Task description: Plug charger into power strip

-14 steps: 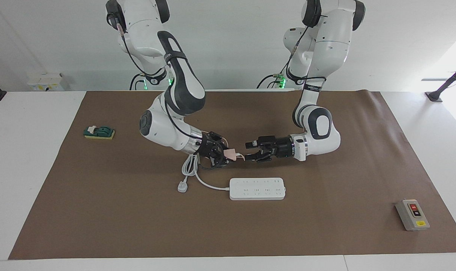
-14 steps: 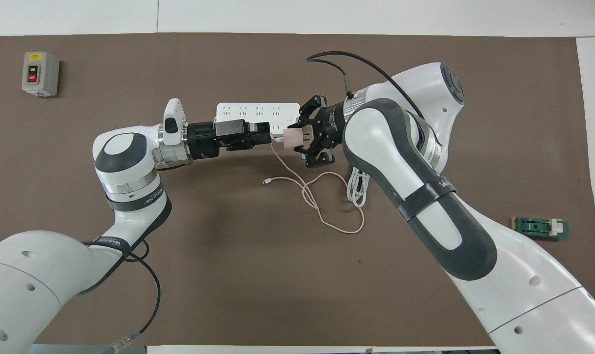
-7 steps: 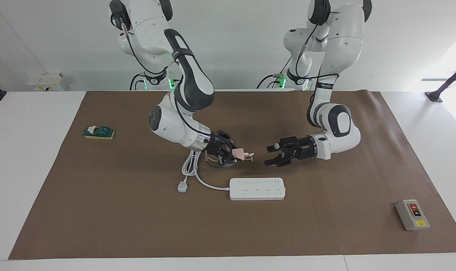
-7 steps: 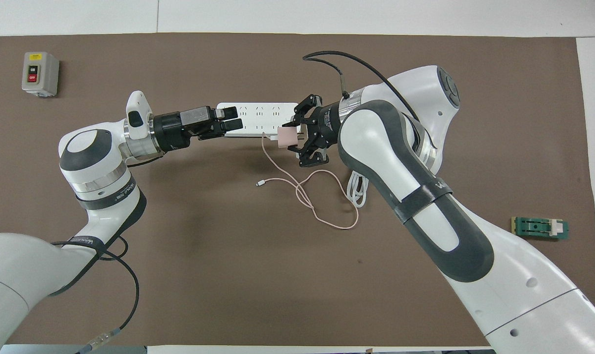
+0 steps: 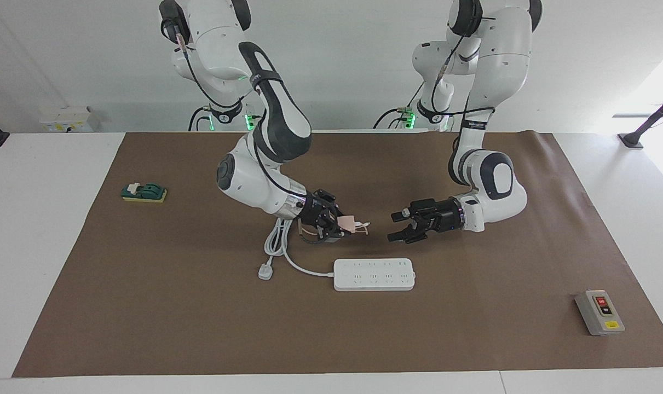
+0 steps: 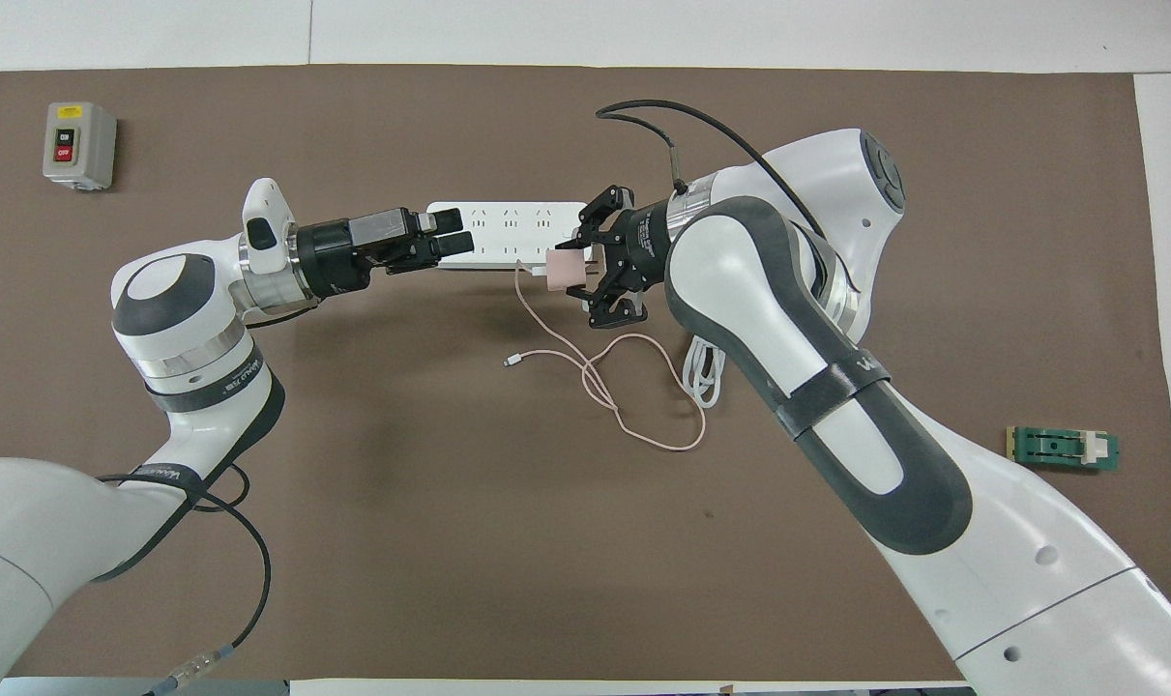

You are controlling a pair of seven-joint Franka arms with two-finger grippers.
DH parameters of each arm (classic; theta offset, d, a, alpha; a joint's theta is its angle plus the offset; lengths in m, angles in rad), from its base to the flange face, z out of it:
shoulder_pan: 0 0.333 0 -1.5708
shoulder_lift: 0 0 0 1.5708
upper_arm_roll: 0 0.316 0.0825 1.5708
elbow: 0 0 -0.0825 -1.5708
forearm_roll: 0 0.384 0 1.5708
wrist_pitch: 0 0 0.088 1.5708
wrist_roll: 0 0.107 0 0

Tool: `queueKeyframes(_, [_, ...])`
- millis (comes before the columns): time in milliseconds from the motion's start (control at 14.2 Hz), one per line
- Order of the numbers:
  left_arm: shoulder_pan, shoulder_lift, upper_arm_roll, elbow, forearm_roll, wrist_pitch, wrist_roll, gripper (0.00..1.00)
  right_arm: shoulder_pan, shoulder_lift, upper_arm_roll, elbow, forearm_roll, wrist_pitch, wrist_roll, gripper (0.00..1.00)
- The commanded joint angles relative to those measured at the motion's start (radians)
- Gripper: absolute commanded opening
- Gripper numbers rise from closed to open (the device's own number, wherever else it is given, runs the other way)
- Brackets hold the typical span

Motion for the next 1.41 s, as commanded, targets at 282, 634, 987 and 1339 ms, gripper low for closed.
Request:
queueKeyframes(282, [-0.097,0.072,0.01,0.1,-0.074,0.007,0.017,1.0,0.0,0.005,0.001,0.01,0.018,0.007,0.01,0.0])
queueKeyframes(634, [-0.143,0.074,0.014,0.105,-0.091,0.061,0.017,1.0,-0.007,0.005,0.001,0.01,0.02,0.007,0.015,0.0])
queueKeyframes(987, [-0.157,0.068,0.029,0.056,-0.081,0.071,0.019,1.0,-0.01,0.004,0.001,0.01,0.021,0.004,0.015,0.0])
queueKeyframes(1339, [-0.168,0.06,0.034,0.04,-0.075,0.07,0.003,1.0,-0.011,0.004,0.001,0.012,0.023,0.005,0.015,0.0])
